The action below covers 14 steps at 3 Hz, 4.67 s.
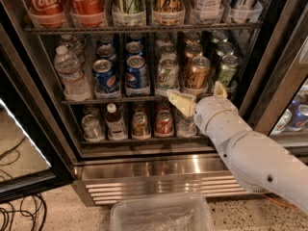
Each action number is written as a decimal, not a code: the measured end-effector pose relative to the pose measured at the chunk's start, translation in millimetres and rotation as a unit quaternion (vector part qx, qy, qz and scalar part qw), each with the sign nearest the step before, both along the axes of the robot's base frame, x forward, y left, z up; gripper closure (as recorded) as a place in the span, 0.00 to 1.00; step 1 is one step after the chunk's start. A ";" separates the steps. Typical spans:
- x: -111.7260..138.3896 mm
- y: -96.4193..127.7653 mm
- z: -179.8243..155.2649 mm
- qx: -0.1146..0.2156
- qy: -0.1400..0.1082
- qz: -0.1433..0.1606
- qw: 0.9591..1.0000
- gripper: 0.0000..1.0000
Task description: Pick orange can from middle shelf of fridge
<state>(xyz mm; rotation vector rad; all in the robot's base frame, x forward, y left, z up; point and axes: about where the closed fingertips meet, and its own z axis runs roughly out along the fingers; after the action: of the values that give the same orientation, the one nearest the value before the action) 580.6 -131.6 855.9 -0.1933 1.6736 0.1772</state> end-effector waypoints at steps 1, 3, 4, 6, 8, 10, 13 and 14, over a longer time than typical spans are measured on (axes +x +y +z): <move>-4.9 2.1 5.9 -0.012 -0.013 -0.018 1.000 0.24; -5.9 -4.8 -5.6 -0.008 -0.023 -0.056 0.998 0.46; 4.5 -7.9 -14.6 -0.003 -0.024 -0.062 0.998 0.47; 20.3 -18.8 -16.3 -0.015 -0.036 -0.080 0.996 0.38; 37.7 -30.9 -10.2 -0.030 -0.044 -0.088 0.995 0.35; 57.9 -33.4 -10.5 -0.016 -0.046 -0.080 0.996 0.37; 91.1 -35.0 -6.5 0.007 -0.056 -0.076 0.996 0.36; 94.0 -34.1 -7.3 0.009 -0.056 -0.076 0.996 0.40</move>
Offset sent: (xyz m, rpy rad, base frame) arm -0.0129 -0.0097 0.0009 -0.0352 -0.0719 -0.1602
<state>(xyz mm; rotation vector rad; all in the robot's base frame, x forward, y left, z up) 674.6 -165.7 848.6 -0.0601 1.5680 0.0663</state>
